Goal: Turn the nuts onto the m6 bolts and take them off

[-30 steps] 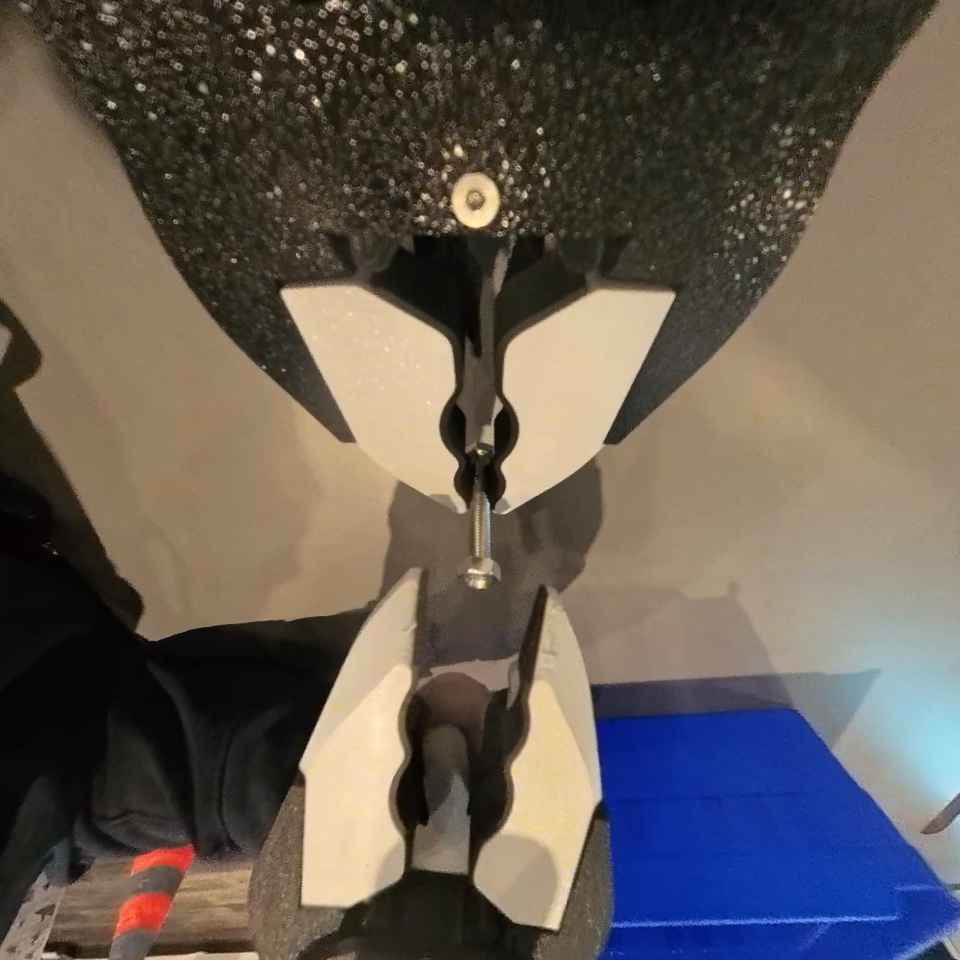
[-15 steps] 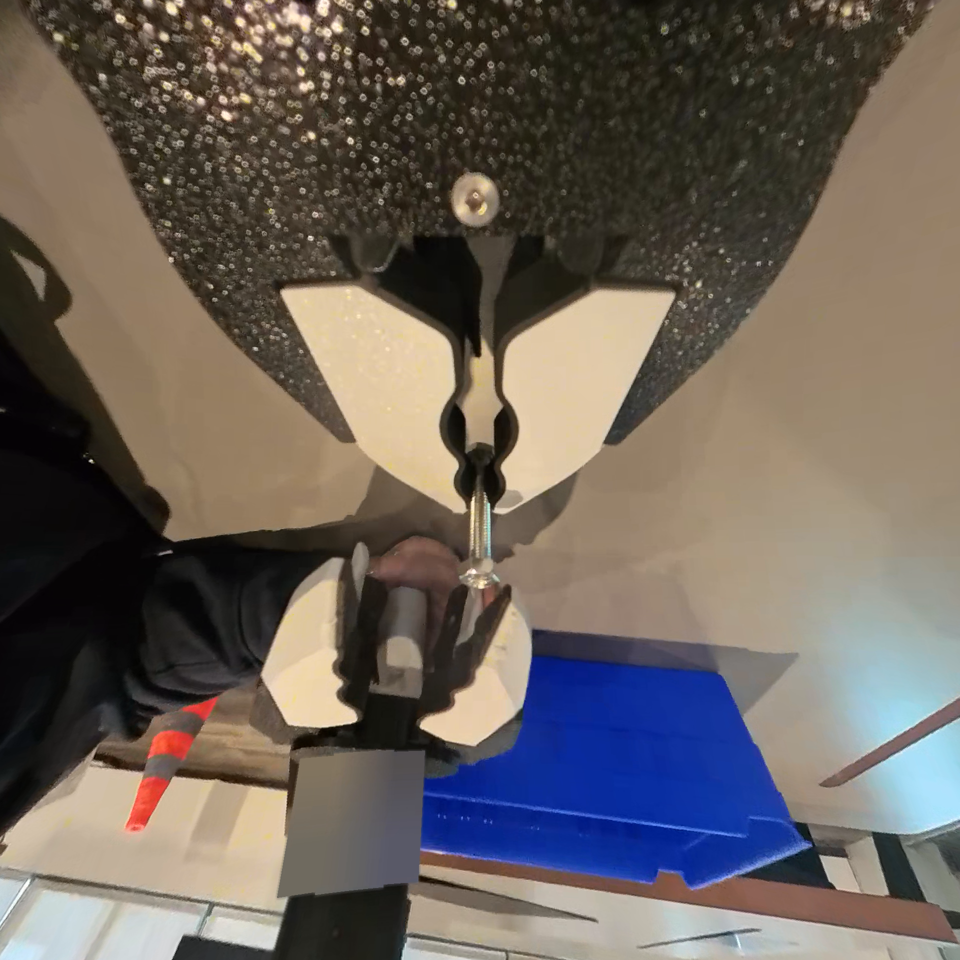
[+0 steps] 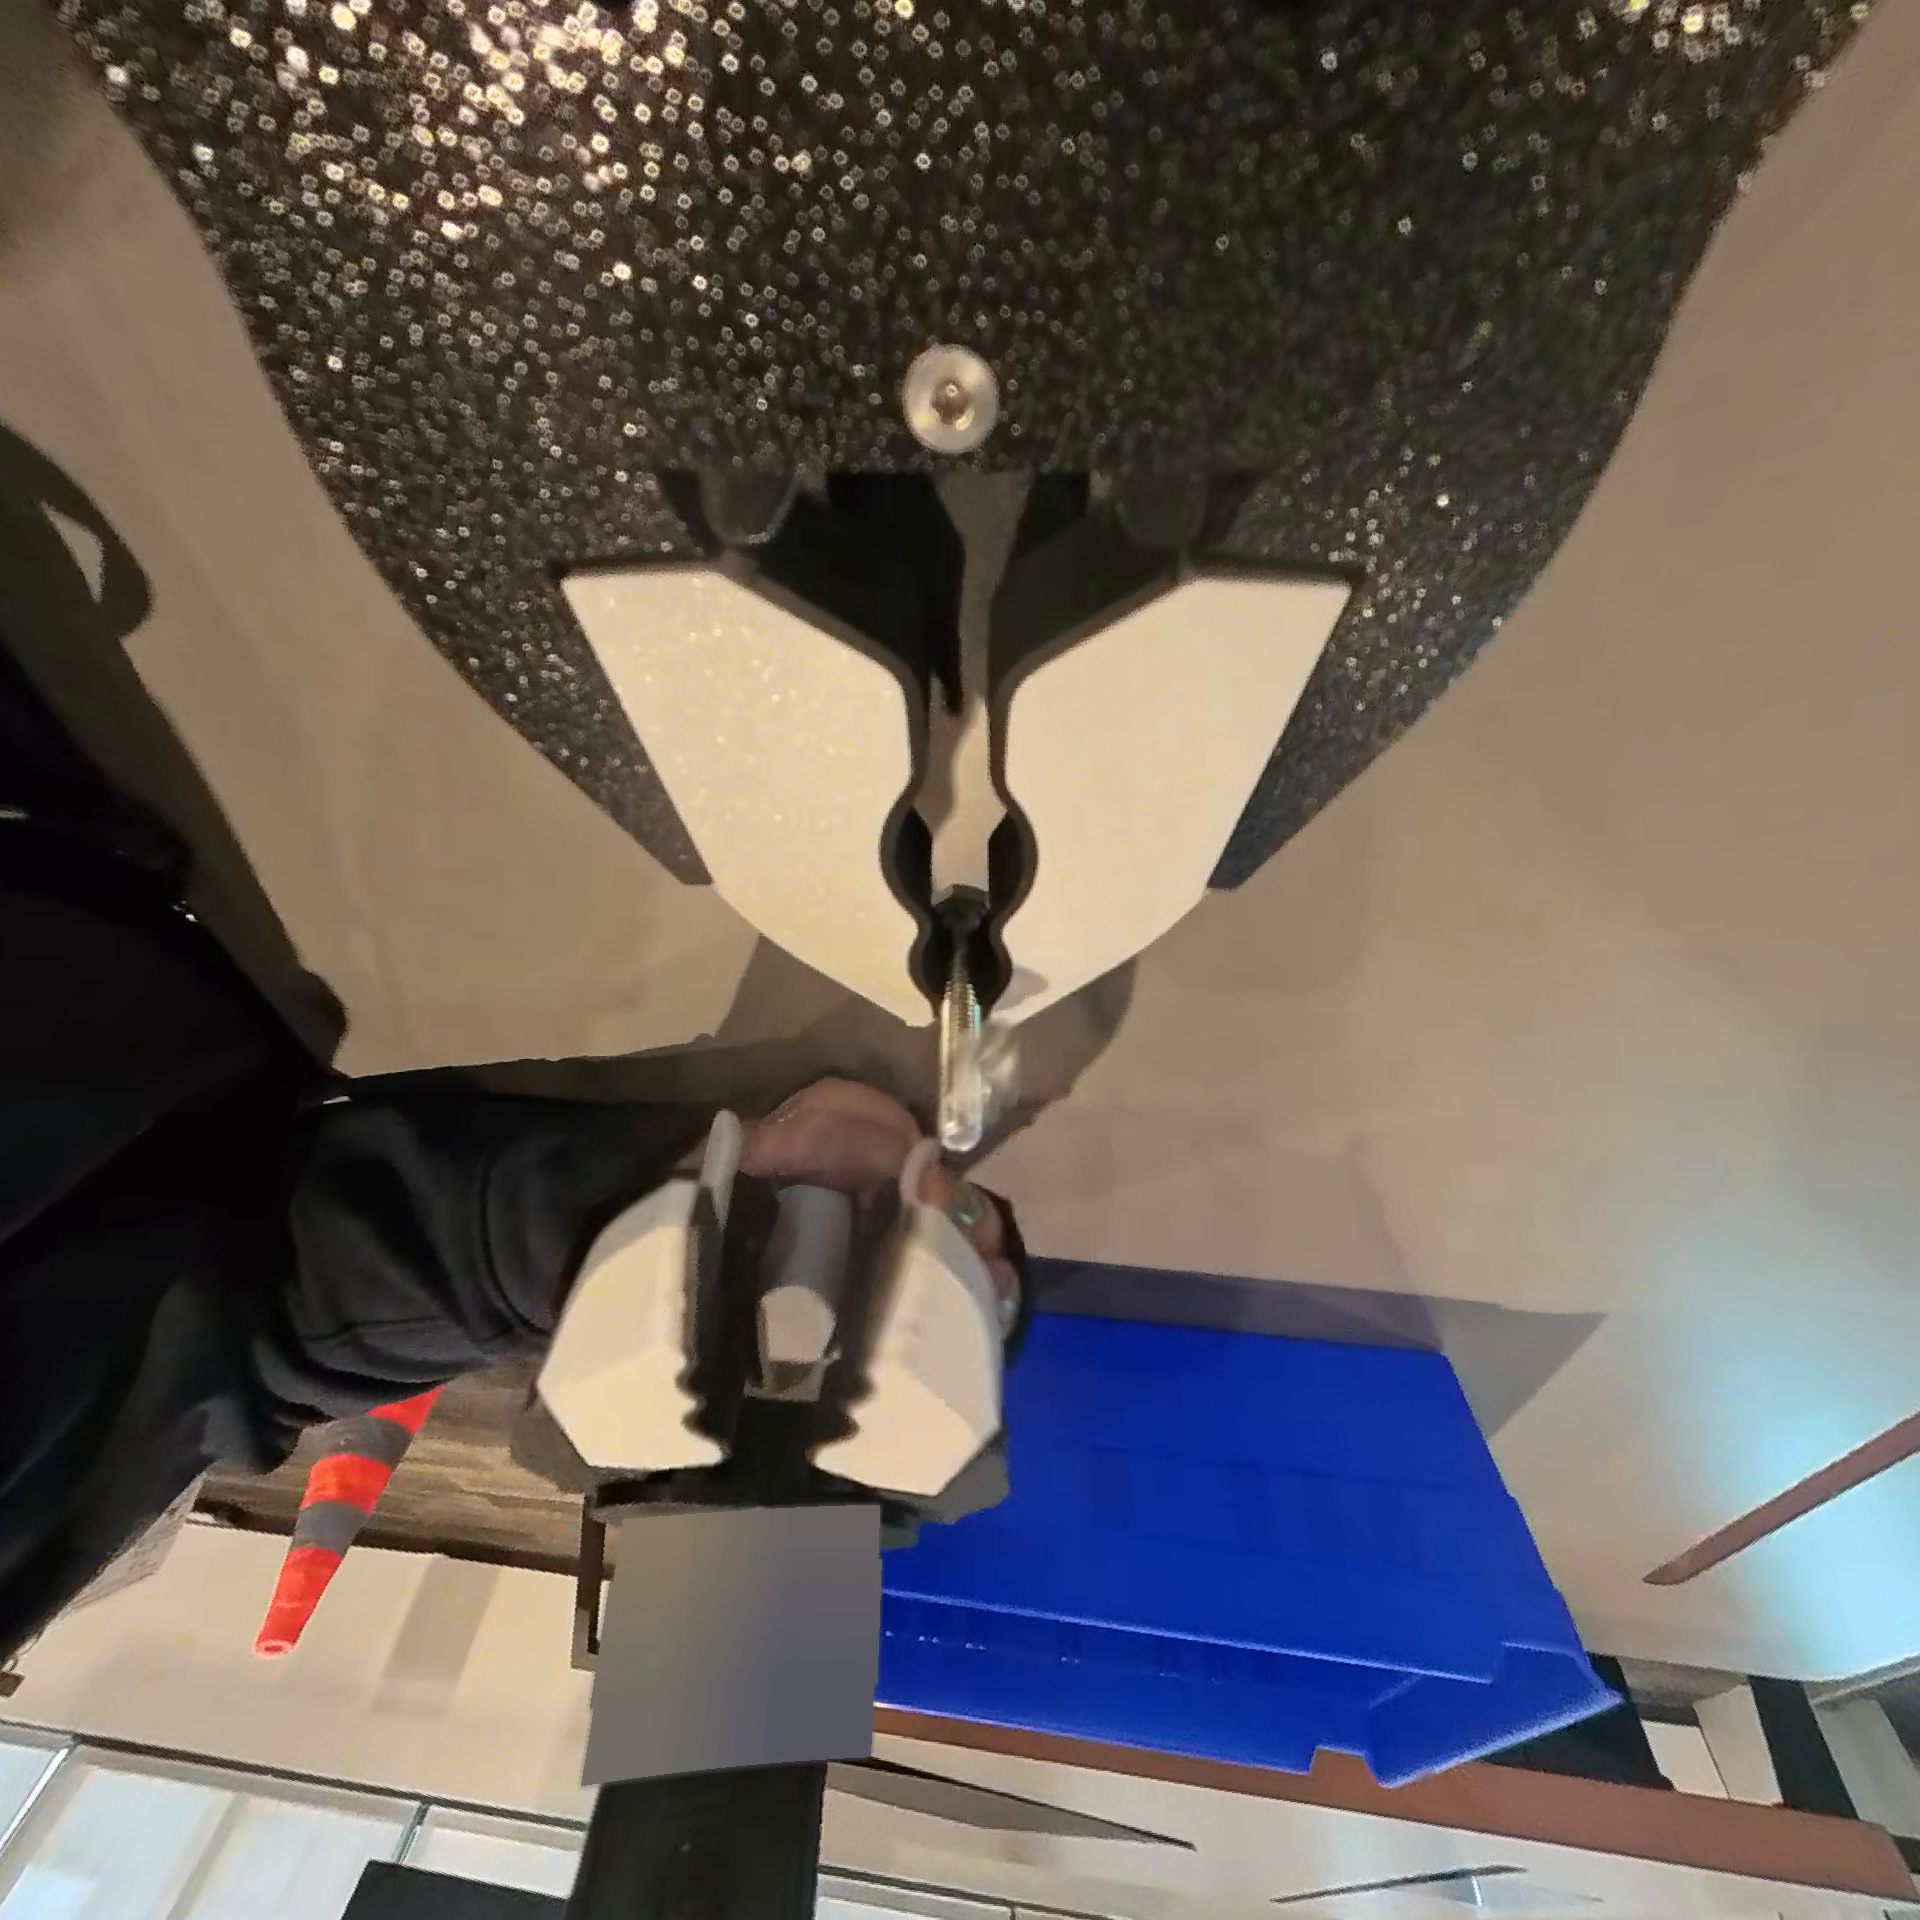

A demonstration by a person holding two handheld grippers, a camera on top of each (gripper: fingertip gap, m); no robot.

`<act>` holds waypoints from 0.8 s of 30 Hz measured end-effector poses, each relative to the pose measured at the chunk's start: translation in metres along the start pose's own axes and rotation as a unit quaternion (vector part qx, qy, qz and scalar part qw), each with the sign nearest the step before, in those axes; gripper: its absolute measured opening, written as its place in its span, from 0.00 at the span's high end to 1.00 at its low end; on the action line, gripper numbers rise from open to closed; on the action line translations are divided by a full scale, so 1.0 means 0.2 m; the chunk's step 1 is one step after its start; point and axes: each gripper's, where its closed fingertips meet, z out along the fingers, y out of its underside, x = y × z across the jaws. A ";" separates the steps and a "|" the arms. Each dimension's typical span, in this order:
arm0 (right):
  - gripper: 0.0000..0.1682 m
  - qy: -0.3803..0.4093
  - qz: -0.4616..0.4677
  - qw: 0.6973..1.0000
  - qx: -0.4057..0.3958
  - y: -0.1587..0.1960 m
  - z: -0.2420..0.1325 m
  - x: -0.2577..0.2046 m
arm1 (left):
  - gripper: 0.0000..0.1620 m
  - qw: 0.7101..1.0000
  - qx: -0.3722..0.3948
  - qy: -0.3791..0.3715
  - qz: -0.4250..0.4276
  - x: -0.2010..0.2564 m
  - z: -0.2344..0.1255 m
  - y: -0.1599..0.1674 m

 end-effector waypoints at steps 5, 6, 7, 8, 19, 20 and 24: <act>0.81 0.033 -0.015 0.999 -0.012 0.02 0.02 0.04 | 0.97 1.000 -0.003 0.000 0.003 0.00 0.00 0.00; 0.81 0.033 -0.017 0.999 -0.015 0.03 0.02 0.04 | 0.97 1.000 -0.003 -0.001 0.003 0.00 0.00 0.00; 0.81 0.034 -0.019 0.999 -0.014 0.02 0.02 0.04 | 0.97 1.000 -0.002 0.000 0.003 0.00 0.00 0.00; 0.81 0.035 -0.018 0.999 -0.012 0.02 0.02 0.04 | 0.97 1.000 -0.002 0.000 0.003 0.00 0.00 0.00; 0.87 0.235 -0.061 0.969 -0.034 -0.04 -0.19 0.34 | 0.97 1.000 -0.008 -0.002 0.007 0.00 0.01 0.01; 0.89 0.278 -0.068 0.958 -0.032 -0.05 -0.24 0.39 | 0.97 1.000 -0.008 -0.002 0.007 0.01 0.01 0.01; 0.93 0.389 -0.080 0.917 -0.032 -0.09 -0.39 0.51 | 0.97 1.000 -0.009 -0.001 0.007 0.01 0.01 0.01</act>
